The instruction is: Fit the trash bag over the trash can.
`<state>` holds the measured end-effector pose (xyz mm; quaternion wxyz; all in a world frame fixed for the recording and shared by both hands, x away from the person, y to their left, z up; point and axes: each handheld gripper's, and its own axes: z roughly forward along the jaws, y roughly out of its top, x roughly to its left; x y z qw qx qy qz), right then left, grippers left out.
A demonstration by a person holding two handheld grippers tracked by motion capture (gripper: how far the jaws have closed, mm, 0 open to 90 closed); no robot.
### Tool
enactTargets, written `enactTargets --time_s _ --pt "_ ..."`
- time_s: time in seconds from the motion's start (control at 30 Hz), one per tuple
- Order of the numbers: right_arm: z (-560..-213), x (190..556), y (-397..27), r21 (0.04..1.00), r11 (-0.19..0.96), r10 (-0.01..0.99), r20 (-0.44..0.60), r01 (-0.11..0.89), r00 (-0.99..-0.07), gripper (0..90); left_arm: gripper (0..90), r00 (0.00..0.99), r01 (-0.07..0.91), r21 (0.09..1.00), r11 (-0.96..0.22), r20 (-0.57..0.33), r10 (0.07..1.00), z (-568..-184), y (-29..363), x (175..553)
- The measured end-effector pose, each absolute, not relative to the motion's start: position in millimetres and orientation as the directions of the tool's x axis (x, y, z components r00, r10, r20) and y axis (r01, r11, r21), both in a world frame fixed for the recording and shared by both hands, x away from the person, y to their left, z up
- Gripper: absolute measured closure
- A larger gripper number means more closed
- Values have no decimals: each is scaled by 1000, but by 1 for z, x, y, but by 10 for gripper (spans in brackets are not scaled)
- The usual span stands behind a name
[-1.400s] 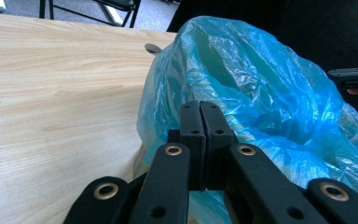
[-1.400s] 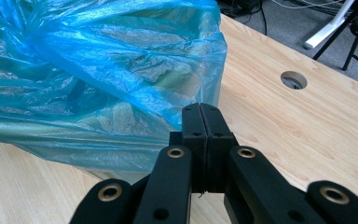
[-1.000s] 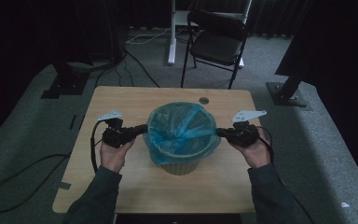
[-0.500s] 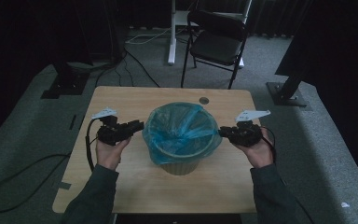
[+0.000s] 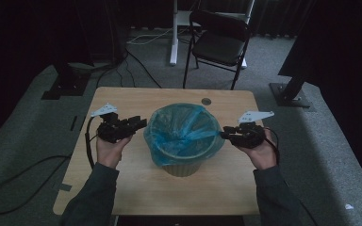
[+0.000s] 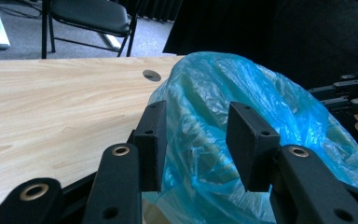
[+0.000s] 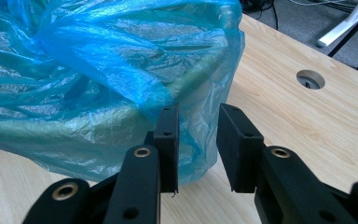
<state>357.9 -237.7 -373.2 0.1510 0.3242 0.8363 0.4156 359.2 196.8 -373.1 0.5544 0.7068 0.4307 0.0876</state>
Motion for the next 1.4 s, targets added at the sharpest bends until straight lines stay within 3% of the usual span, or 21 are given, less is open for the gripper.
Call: enactTargets --time_s 0.83,1.4 --pt "-371 356 -238 796 451 646 20 403 -763 701 579 764 424 892 -158 -259 591 -352 164 378" --pt "-372 356 -238 795 452 643 24 404 -766 712 568 793 401 898 -183 -240 560 -344 147 388"
